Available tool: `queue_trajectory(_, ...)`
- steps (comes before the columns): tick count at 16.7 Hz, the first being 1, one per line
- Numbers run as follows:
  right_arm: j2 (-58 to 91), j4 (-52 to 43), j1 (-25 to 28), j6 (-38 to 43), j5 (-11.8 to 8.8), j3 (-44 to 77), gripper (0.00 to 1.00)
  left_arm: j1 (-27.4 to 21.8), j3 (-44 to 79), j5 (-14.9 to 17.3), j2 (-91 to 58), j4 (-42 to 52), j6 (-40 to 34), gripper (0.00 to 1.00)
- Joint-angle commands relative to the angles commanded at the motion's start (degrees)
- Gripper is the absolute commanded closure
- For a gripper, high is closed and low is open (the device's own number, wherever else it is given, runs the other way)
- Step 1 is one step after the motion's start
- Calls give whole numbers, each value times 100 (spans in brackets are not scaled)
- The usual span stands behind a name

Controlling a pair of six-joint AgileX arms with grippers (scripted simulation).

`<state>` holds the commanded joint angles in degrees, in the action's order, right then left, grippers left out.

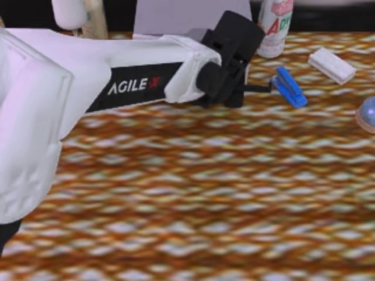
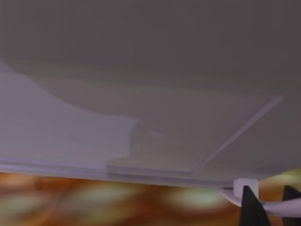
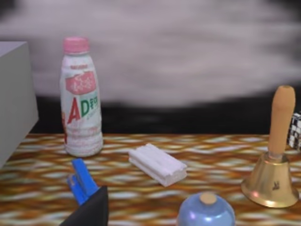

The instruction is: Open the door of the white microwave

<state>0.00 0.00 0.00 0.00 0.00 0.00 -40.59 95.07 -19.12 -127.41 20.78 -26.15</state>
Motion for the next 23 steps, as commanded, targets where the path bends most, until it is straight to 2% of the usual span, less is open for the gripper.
queue_trajectory(23,0,0,0,0,0,0,0,26,-289,143,167,-185,202,100)
